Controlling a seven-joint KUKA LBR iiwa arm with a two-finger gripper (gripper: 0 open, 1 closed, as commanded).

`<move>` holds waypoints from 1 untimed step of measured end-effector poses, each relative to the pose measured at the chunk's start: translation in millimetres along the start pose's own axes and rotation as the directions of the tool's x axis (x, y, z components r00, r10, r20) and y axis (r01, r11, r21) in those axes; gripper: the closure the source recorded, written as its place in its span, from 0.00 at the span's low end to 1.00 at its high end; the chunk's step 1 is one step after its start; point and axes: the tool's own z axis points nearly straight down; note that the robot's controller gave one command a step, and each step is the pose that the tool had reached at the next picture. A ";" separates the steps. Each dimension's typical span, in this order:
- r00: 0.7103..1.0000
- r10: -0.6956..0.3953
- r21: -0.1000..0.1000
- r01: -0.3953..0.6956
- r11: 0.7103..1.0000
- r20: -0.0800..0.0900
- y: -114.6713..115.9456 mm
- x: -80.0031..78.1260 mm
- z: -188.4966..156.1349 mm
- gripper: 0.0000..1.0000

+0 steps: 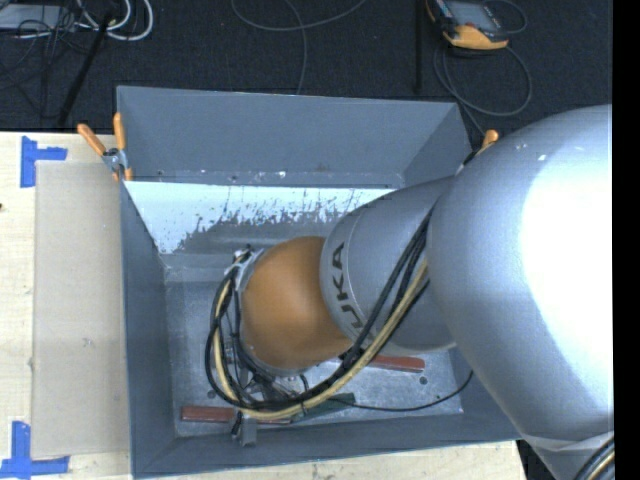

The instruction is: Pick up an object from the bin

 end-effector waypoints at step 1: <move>1.000 0.001 0.002 -0.001 1.000 -0.019 0.5 5.0 -0.4 1.00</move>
Offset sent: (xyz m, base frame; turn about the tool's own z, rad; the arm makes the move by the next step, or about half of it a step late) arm 0.0000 0.0000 0.0000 0.0000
